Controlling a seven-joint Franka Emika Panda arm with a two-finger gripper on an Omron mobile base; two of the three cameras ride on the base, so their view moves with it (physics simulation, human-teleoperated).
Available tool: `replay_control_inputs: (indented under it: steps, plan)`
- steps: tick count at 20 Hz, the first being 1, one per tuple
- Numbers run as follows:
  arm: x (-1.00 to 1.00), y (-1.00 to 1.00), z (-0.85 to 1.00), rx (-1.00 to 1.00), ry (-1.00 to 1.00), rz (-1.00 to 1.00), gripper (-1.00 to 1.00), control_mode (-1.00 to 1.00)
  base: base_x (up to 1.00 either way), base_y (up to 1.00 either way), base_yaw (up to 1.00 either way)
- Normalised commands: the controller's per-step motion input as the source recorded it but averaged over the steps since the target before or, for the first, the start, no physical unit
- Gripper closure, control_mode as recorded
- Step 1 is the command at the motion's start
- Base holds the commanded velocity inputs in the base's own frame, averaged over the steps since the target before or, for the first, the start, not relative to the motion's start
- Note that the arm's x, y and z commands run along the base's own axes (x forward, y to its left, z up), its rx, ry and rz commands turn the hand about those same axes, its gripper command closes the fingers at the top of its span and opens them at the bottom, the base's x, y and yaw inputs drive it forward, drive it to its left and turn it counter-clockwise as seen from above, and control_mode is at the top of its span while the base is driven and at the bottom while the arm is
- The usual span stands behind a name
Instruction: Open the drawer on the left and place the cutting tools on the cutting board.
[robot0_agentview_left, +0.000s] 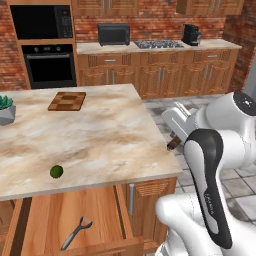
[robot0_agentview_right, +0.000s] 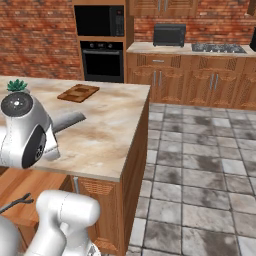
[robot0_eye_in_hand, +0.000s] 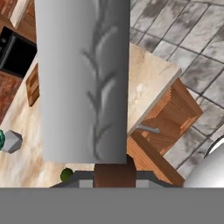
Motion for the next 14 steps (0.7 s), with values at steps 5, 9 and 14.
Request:
replay_control_inputs:
  steps: [5,9,14]
  plan:
    - [0.01,-0.39,-0.05,0.00,0.00,0.00,1.00,-1.00,0.00,0.00,0.00]
    - [0.04,0.00,0.00,0.00,0.00,0.00,1.00,-1.00,0.00,0.00,0.00]
    - [0.00,0.00,0.00,0.00,0.00,0.00,1.00,-1.00,0.00,0.00,0.00]
